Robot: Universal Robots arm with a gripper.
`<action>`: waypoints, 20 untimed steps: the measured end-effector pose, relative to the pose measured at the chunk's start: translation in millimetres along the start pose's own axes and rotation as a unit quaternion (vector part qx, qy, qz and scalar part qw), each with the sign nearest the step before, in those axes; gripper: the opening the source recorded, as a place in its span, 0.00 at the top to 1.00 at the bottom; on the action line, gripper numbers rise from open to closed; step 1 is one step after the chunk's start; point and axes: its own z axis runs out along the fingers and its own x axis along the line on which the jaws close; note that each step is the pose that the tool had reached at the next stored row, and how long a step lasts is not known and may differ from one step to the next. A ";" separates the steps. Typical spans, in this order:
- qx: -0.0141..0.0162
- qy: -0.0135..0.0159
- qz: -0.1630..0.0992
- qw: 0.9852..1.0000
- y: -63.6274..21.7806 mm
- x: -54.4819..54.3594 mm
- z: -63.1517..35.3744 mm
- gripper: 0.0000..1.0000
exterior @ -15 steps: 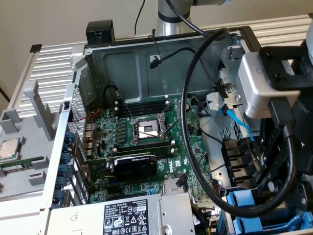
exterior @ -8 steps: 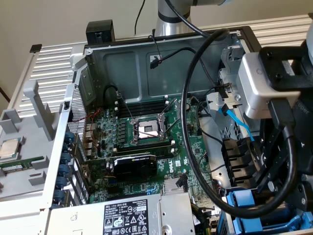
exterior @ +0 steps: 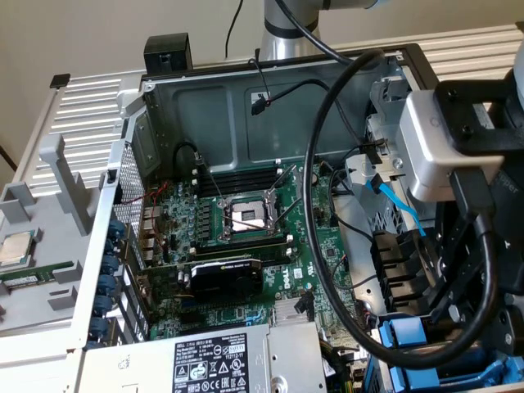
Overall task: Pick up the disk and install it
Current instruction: 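Insert the second disk wire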
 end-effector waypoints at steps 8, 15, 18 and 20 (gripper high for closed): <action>0.001 0.000 0.000 1.000 -0.5 0.1 1.0 0.84; 0.002 0.000 0.000 1.000 0.6 -0.2 1.5 0.84; 0.003 0.000 0.000 1.000 0.6 -0.1 2.0 0.84; 0.003 0.000 0.000 1.000 0.6 -0.1 2.1 0.84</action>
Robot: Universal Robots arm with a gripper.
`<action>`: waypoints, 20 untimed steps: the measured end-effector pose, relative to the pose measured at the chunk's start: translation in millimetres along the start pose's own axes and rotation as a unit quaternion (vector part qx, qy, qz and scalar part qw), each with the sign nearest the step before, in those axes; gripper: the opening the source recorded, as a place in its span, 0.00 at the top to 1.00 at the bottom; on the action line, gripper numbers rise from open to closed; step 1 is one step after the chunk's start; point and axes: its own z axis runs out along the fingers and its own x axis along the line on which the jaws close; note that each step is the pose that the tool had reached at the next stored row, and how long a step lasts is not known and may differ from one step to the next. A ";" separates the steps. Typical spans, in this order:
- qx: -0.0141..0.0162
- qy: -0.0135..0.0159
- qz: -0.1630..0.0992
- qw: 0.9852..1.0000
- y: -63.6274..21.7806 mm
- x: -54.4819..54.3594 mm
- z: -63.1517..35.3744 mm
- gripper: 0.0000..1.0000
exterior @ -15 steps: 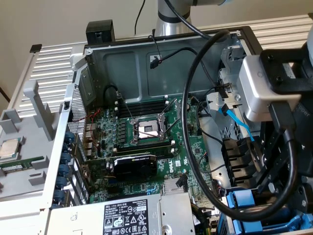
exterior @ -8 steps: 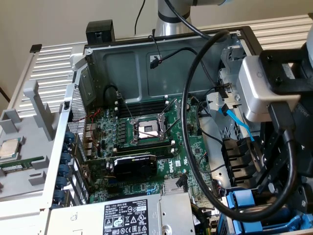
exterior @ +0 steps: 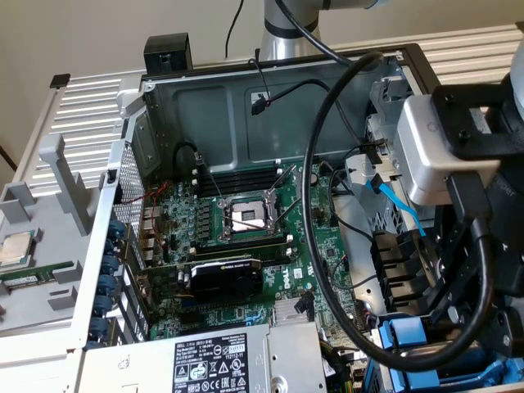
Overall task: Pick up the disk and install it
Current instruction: 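Insert the second disk wire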
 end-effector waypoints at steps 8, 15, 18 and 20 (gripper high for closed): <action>0.000 0.000 0.000 1.000 -0.1 0.1 1.2 0.84; 0.001 0.000 0.000 1.000 -0.1 0.2 1.8 0.84; 0.001 0.000 0.000 1.000 0.2 0.2 1.8 0.84; 0.001 0.000 0.000 1.000 0.4 0.3 1.8 0.84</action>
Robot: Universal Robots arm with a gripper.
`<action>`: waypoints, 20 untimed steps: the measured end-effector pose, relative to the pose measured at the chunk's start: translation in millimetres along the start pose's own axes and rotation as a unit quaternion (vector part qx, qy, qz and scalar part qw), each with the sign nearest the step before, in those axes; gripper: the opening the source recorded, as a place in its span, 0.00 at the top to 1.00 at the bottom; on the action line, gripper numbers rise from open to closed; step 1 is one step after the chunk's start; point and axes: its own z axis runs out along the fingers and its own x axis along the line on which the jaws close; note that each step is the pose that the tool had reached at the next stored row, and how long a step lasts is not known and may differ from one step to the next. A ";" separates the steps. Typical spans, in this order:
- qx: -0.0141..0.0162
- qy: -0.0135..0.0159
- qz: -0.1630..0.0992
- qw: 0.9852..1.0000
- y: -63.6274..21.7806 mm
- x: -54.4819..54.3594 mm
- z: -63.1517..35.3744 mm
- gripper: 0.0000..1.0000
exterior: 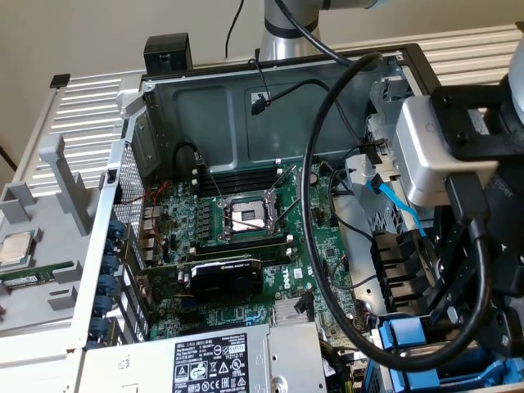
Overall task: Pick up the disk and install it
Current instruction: 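Insert the second disk wire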
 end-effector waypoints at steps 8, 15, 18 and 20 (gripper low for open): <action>0.000 0.000 0.004 1.000 0.1 -0.1 0.1 0.84; 0.001 0.000 0.005 1.000 0.2 0.0 0.1 0.84; 0.001 0.000 0.006 1.000 0.9 0.1 0.1 0.84; 0.001 -0.001 0.007 1.000 1.3 0.1 0.1 0.84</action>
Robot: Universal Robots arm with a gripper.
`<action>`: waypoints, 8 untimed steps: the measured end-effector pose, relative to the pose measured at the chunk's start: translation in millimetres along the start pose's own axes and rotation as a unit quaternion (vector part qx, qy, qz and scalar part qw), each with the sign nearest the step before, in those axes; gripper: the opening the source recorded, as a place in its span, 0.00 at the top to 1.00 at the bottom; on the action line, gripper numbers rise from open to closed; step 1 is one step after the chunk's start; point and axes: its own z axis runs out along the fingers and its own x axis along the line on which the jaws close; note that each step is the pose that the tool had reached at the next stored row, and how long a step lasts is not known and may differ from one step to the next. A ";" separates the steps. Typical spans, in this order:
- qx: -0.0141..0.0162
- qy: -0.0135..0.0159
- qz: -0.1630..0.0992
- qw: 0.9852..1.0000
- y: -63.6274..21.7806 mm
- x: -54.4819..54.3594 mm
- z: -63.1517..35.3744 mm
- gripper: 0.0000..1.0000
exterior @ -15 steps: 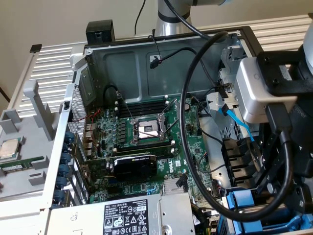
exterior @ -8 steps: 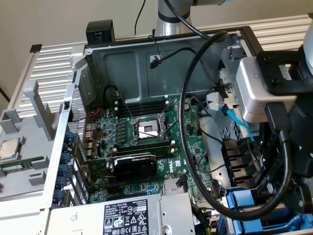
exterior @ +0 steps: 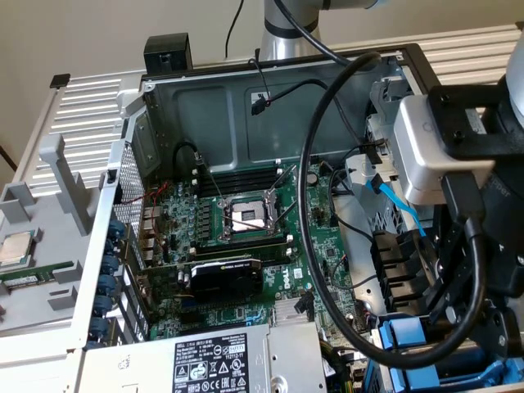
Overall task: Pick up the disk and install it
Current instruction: 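Insert the second disk wire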
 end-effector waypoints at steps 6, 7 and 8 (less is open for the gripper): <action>0.000 0.000 0.001 1.000 0.2 -0.1 0.1 0.84; 0.000 0.000 0.001 1.000 0.2 -0.3 0.1 0.84; 0.000 0.000 0.001 1.000 0.2 -0.4 0.1 0.84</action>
